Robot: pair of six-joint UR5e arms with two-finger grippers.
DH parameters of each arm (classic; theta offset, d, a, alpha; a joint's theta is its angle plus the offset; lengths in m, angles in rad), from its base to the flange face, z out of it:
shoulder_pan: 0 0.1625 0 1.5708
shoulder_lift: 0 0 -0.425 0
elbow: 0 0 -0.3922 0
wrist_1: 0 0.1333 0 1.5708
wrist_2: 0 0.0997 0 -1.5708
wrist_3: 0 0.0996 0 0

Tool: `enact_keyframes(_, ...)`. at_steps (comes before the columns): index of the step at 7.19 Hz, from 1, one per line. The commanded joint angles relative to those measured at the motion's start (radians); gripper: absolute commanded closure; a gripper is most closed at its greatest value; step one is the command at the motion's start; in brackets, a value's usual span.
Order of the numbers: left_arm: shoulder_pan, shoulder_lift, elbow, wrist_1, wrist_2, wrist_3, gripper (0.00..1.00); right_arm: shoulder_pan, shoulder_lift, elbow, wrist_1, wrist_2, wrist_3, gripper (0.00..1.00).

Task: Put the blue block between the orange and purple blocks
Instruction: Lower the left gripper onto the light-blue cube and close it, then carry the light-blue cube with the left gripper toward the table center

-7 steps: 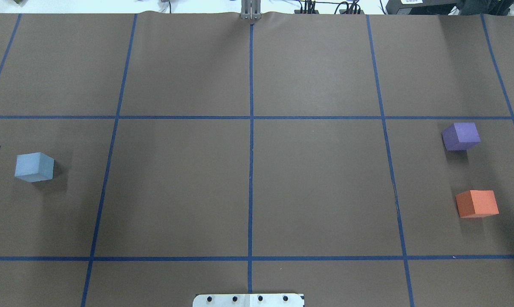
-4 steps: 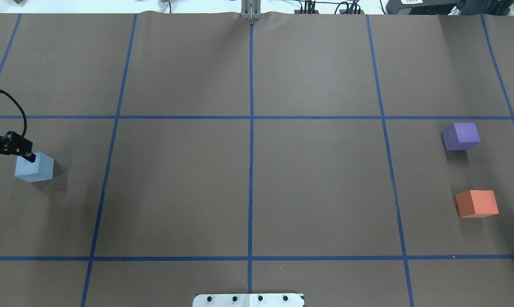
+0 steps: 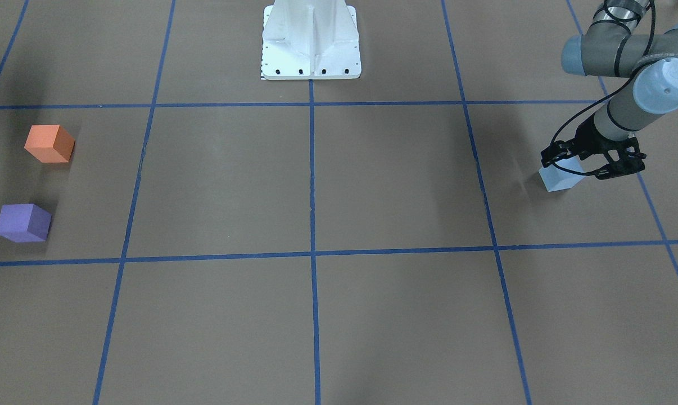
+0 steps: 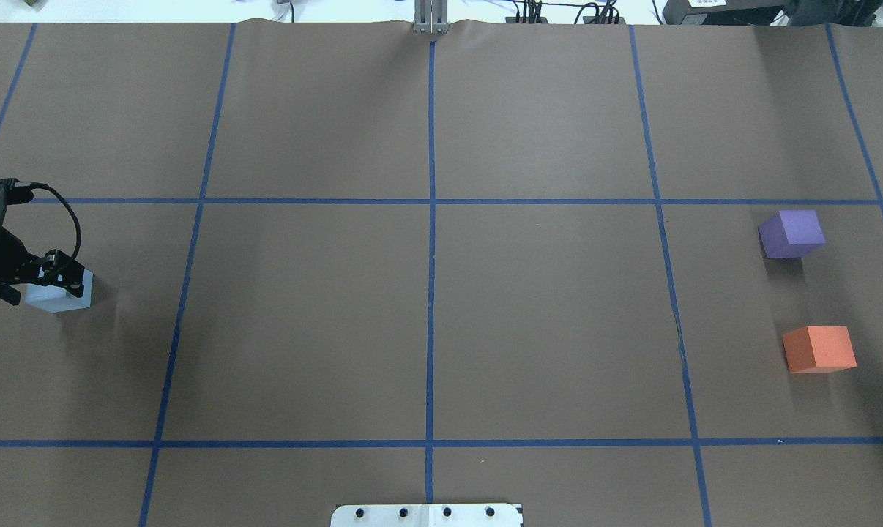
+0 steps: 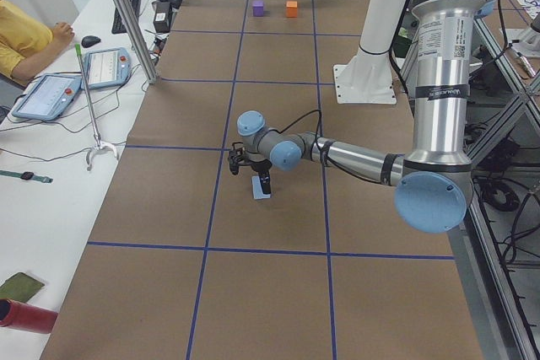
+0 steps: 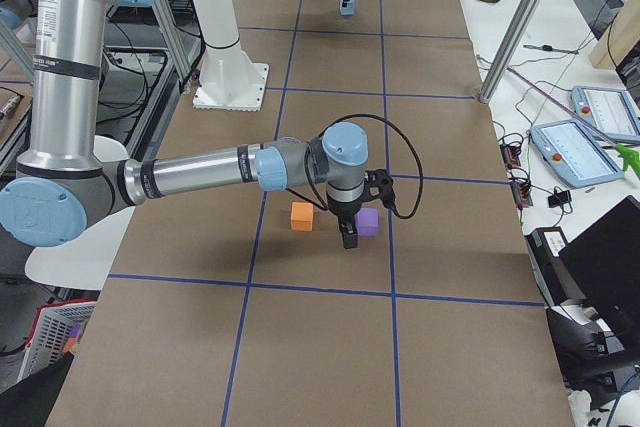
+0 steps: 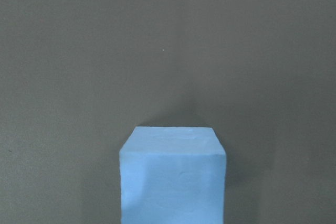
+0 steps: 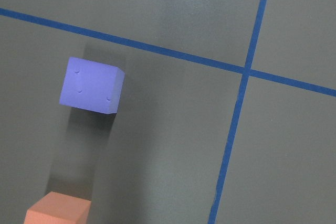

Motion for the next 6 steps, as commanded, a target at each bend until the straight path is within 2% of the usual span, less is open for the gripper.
enact_keyframes(1, 0.002, -0.043, 0.135, -0.139, 0.002, -0.01, 0.0, 0.001, 0.0, 0.001, 0.0, 0.005, 0.0, 0.0)
enact_keyframes(2, 0.002, -0.068, 0.149, -0.138, 0.002, -0.013, 0.01, 0.001, 0.0, 0.006, 0.0, 0.005, 0.0, 0.0)
enact_keyframes(3, 0.002, -0.07, 0.147, -0.138, 0.001, -0.014, 0.21, 0.001, 0.0, 0.006, 0.0, 0.005, 0.0, 0.0)
enact_keyframes(4, 0.002, -0.066, 0.141, -0.14, 0.002, -0.016, 0.8, 0.001, 0.0, 0.001, -0.001, 0.005, 0.003, 0.0)
enact_keyframes(5, 0.004, -0.066, 0.131, -0.138, 0.001, -0.017, 1.0, 0.001, -0.002, -0.008, -0.003, 0.025, 0.003, 0.0)
enact_keyframes(6, 0.002, -0.065, 0.083, -0.129, -0.001, -0.017, 1.0, 0.001, -0.002, -0.005, 0.0, 0.089, -0.004, 0.0)
